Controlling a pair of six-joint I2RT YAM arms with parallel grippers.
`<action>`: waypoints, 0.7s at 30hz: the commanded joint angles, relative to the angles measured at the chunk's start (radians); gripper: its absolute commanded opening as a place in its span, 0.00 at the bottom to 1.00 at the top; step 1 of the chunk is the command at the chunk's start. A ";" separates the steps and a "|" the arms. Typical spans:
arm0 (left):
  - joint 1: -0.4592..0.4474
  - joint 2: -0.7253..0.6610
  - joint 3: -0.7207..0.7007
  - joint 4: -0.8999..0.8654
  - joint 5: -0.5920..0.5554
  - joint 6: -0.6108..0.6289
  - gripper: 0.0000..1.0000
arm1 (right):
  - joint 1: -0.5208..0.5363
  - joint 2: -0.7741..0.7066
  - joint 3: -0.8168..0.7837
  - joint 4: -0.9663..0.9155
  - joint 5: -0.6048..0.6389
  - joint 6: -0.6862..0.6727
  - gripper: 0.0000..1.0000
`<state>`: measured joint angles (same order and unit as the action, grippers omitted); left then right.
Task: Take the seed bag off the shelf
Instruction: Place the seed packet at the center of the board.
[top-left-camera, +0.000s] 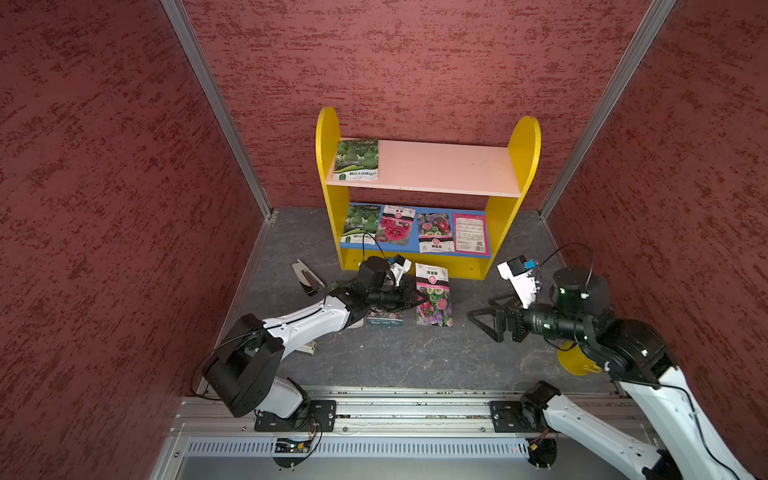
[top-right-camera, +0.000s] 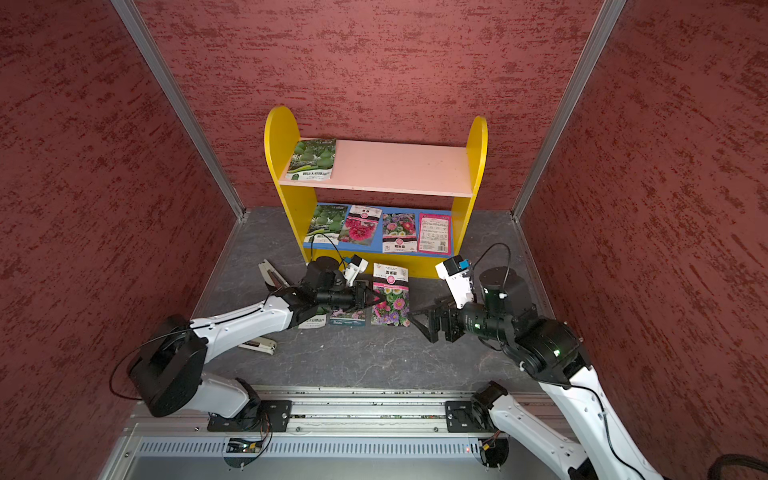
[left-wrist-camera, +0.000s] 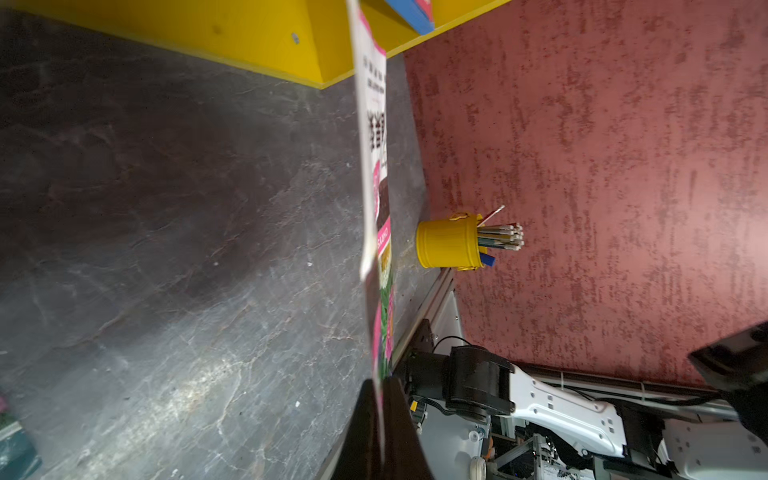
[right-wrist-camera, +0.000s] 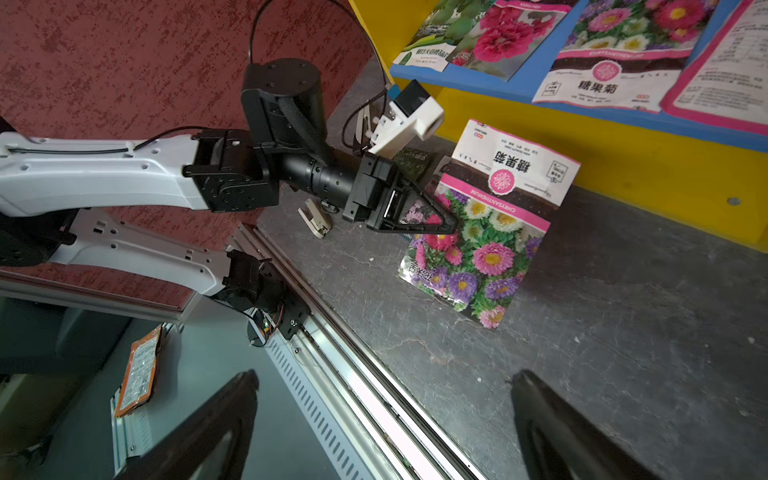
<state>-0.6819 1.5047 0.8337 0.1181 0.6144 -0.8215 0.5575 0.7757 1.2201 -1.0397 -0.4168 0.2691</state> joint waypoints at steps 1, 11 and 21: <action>-0.005 0.054 0.026 0.027 -0.049 0.017 0.00 | 0.005 -0.009 -0.020 -0.011 -0.007 -0.022 0.99; -0.002 0.242 0.138 -0.084 -0.061 0.065 0.00 | 0.005 -0.015 -0.042 -0.004 0.007 -0.023 0.98; 0.002 0.331 0.217 -0.212 -0.084 0.109 0.00 | 0.005 -0.015 -0.047 -0.010 0.024 -0.028 0.99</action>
<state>-0.6815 1.8095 1.0203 -0.0395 0.5461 -0.7467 0.5575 0.7666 1.1805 -1.0439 -0.4137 0.2535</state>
